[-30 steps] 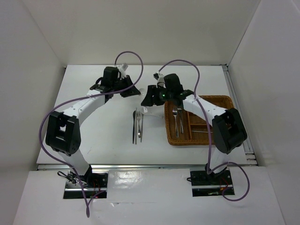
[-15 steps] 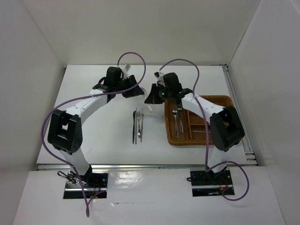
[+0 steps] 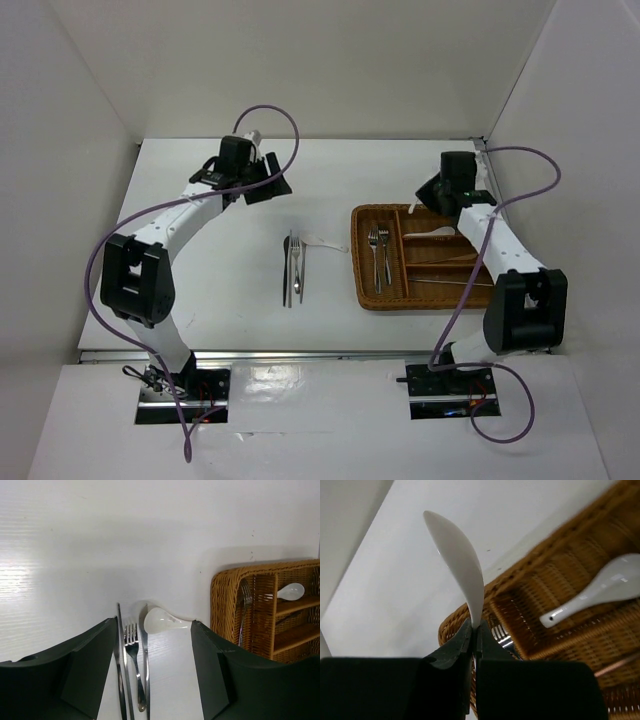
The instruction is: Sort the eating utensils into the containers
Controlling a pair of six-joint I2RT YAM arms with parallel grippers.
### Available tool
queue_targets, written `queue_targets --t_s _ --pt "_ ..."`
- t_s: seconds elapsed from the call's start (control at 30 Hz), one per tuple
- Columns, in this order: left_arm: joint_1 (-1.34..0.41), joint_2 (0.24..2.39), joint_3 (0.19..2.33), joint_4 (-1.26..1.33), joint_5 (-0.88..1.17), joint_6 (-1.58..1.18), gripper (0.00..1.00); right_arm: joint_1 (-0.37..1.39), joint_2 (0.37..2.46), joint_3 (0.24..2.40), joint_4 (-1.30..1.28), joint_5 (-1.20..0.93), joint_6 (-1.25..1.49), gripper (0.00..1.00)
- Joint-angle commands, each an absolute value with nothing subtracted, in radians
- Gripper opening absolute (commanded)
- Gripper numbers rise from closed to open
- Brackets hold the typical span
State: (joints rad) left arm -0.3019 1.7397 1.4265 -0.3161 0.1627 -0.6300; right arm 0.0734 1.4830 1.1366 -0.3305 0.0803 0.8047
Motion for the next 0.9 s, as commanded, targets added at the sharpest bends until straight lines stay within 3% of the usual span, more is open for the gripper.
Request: queue_targets --t_s 0.0,0.17,0.87 --pt "-0.299 1.732 1.422 -0.313 0.144 -0.617 0.75 0.039 1.482 1.152 -0.515 0.248 1.039 0.0" --pt "-0.299 1.732 1.413 -0.313 0.134 -0.626 0.75 0.02 1.569 1.207 -0.641 0.319 1.196 0.0" --pt "-0.299 1.723 1.376 -0.331 0.071 -0.607 0.76 0.02 1.709 1.229 -0.609 0.311 1.336 0.0"
